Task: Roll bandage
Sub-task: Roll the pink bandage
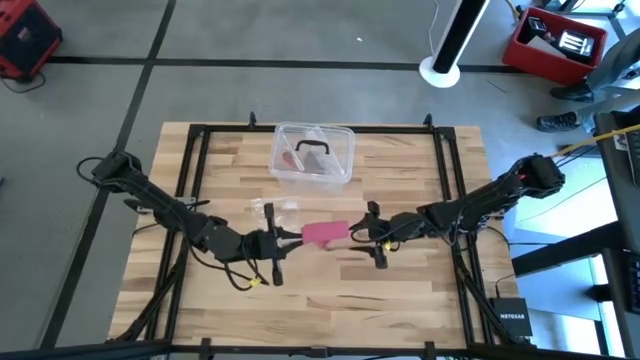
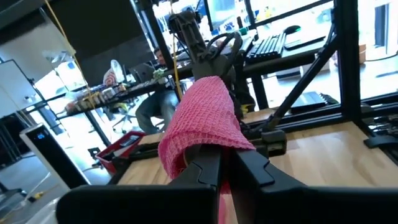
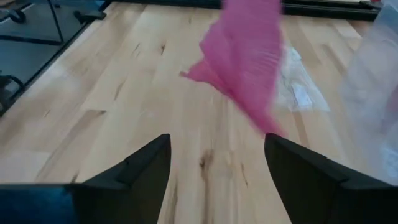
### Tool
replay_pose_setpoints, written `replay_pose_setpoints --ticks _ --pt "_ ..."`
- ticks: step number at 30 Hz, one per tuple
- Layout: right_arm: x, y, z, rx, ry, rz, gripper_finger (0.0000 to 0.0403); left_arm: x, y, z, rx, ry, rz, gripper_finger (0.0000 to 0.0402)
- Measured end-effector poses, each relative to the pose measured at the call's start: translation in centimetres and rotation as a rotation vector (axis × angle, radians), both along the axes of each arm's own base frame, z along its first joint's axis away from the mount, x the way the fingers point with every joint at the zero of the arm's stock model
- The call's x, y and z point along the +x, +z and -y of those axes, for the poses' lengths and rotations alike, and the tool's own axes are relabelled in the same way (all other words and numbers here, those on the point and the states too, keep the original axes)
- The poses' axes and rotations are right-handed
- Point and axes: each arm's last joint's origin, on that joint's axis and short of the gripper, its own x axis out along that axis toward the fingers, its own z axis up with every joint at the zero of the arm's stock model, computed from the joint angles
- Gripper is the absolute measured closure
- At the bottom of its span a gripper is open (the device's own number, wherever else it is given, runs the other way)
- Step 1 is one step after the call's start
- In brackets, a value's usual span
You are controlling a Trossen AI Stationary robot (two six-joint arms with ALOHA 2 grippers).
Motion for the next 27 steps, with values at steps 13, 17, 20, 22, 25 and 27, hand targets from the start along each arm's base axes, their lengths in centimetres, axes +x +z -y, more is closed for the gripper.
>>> replay_pose_setpoints --ticks 13,17,20,22,25,27 --pt "0.0 0.0 0.1 -0.017 -0.008 -0.003 0.018 0.0 0.0 0.0 -0.003 0.0 0.005 0.0394" --pt "0.2 -0.2 0.0 -0.022 -0.006 0.01 0.0219 0.0 0.0 0.0 -0.002 0.0 0.004 0.0394" --pt "0.7 -0.6 -0.1 -0.049 0.004 0.018 0.0237 0.0 0.0 0.0 0.017 0.0 0.0 0.0394" --pt "1.0 -1.0 -0.2 -0.059 0.008 0.025 0.0244 0.0 0.0 0.0 0.025 0.0 -0.002 0.0394" --pt "1.4 -1.6 -0.3 -0.059 -0.01 0.035 0.0256 0.0 0.0 -0.1 0.026 0.003 -0.003 0.0394" --pt "1.6 -2.0 -0.4 -0.05 -0.015 0.021 0.0266 0.1 0.0 -0.1 0.028 0.005 -0.003 0.0394"
